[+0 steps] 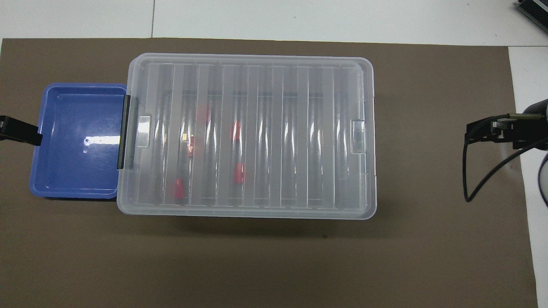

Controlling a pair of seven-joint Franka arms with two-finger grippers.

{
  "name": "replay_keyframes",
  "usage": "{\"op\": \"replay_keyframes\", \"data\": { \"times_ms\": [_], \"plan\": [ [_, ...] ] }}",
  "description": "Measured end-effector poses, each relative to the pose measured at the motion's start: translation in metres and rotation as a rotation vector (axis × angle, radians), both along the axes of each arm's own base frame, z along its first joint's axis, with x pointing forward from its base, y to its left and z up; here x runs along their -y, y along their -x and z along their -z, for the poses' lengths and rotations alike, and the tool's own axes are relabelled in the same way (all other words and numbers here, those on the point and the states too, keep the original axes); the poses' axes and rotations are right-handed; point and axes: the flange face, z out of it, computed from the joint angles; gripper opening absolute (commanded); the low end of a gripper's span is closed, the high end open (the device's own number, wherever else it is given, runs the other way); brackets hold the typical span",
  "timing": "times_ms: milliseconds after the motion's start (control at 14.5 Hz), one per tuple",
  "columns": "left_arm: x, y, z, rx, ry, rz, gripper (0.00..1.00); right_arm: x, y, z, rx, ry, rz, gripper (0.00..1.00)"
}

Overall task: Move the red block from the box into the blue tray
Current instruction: 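Reach the right gripper toward the clear lid's near edge, then hook the right gripper onto the clear lid's handle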

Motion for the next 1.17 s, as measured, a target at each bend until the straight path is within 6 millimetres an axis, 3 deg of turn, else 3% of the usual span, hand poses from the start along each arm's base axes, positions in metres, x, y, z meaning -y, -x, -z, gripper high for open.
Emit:
{"op": "replay_keyframes", "data": {
  "times_ms": [415, 760, 967, 1175],
  "plan": [
    [0.0, 0.0, 0.0, 0.0, 0.0, 0.0, 1.0, -0.073, -0.011, 0.064, 0.099, -0.017, -0.015, 1.0],
    [0.0, 0.0, 0.0, 0.0, 0.0, 0.0, 1.0, -0.129, -0.003, 0.112, 0.116, -0.031, -0.072, 1.0],
    [0.0, 0.0, 0.0, 0.0, 0.0, 0.0, 1.0, -0.145, 0.006, 0.13, 0.1, -0.03, -0.104, 1.0],
    [0.0, 0.0, 0.0, 0.0, 0.0, 0.0, 1.0, -0.146, 0.012, 0.141, 0.078, -0.025, -0.108, 1.0]
  ]
}}
